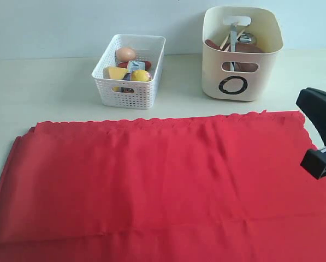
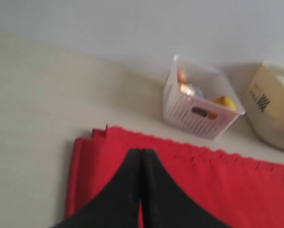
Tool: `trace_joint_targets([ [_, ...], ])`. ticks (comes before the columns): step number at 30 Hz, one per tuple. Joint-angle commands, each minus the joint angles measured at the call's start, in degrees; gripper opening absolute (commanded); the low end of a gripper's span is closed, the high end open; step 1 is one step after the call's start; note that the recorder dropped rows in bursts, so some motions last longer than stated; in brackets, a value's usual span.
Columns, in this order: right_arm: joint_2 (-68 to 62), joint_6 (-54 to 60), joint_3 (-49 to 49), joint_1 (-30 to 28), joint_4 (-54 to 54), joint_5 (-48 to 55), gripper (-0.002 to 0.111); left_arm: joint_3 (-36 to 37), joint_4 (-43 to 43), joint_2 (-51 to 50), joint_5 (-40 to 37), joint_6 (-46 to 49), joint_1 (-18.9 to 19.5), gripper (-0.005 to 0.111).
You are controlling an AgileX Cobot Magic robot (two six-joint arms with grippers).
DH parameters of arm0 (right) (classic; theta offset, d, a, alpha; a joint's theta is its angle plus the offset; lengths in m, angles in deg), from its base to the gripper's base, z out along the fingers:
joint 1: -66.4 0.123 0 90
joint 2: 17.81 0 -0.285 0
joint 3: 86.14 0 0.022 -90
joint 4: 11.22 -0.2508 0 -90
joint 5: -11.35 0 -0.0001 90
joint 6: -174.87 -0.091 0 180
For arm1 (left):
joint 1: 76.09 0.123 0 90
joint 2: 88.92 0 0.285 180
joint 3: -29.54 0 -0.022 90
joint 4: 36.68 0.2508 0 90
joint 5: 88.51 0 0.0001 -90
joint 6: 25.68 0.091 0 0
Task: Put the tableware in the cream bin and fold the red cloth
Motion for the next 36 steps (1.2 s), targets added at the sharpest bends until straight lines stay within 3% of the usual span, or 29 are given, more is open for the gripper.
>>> trace_joint_targets([
  [1, 0.5, -2.6, -0.3, 0.3, 3.1, -1.1, 0.000, -0.8, 0.5, -14.0, -0.5, -1.6, -0.4, 0.016],
  [5, 0.5, -2.6, -0.3, 0.3, 3.3, -1.1, 0.000, -3.9, 0.5, -36.4, -1.0, -4.6, -0.4, 0.062],
  [9, 0.5, -3.1, -0.3, 0.3, 3.3, -1.1, 0.000, -8.4, 0.0, -51.7, -2.9, -5.7, -0.4, 0.072],
  [13, 0.5, -3.6, -0.3, 0.3, 3.3, -1.2, 0.000, -11.2, 0.0, -60.5, -3.7, -5.7, -1.0, 0.072],
  [19, 0.5, -3.6, -0.3, 0.3, 3.3, -1.5, 0.000, -11.3, 0.0, -67.0, 2.9, -6.0, -8.0, 0.072],
  [24, 0.5, -3.6, -0.3, 0.3, 3.3, -1.5, 0.000, -11.3, 0.0, -69.2, 4.1, -7.4, -12.4, 0.072],
  [29, 0.5, -3.6, -0.3, 0.3, 3.4, -1.5, 0.000, -11.3, 0.2, -69.3, 5.1, -7.4, -12.8, 0.071],
  [32, 0.5, -3.6, -0.3, 0.3, 3.4, -1.5, 0.000, -11.3, 1.2, -69.3, 6.7, -7.4, -12.8, 0.057],
  [36, 0.3, -3.7, -0.3, 0.3, 4.2, -1.5, 0.000, -11.3, 1.7, -69.3, 8.0, -6.1, -12.8, 0.020],
])
